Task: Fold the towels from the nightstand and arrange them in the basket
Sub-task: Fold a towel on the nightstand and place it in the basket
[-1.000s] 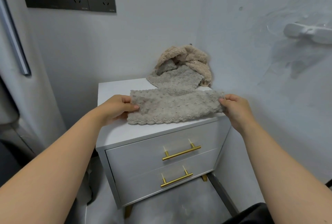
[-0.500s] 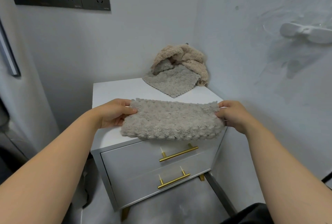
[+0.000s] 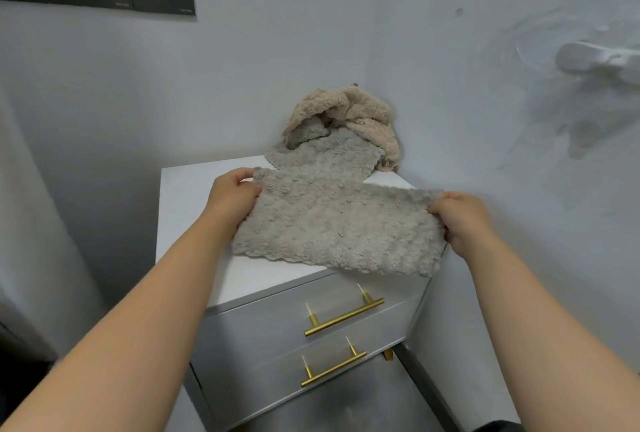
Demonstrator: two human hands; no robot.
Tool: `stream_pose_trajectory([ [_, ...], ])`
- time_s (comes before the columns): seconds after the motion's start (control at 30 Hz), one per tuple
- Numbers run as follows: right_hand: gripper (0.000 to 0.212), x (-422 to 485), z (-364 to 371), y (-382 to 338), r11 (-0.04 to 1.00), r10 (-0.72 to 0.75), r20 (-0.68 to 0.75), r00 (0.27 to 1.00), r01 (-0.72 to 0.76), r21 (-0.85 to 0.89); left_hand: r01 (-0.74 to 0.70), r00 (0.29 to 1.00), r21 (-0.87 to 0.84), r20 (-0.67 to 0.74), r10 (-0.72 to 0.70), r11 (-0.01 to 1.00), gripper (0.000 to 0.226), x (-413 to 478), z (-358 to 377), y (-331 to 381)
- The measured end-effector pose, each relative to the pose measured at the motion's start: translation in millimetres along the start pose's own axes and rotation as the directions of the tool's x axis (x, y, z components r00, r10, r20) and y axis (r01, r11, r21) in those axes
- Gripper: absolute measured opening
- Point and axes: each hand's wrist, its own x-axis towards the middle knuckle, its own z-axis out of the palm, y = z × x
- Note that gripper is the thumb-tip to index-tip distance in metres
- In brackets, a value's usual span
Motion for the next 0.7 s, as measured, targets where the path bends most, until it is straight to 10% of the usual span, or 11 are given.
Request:
stream_pose_trajectory([
  [0.2,0.03,-1,12,8,0.968,-0.089,-0.056,0.994,0.073,-0.241,-0.122,0.987,0.637,-0.004,0.162,0.761,0.048,9,-1,-10],
  [0.37,0.017,-8,5,9,0.826,-0.114,-0.072,0.991,0.054,-0.561,-0.449,0.891,0.735,0.325,0.317,0.508,0.048,0,8,2],
  [0.47,0.033,-16,-1,8,0.761,-0.064,-0.05,0.997,0.017,-0.648,-0.578,0.798,0.733,0.6,0.058,0.358,0.062,-11,21,4],
  [0.7,0.051,-33,-12,1,0.869,0.317,0.285,0.905,-0.157,-0.469,-0.572,0.737,0.782,0.622,-0.265,0.246,0.082,-28,29,11],
])
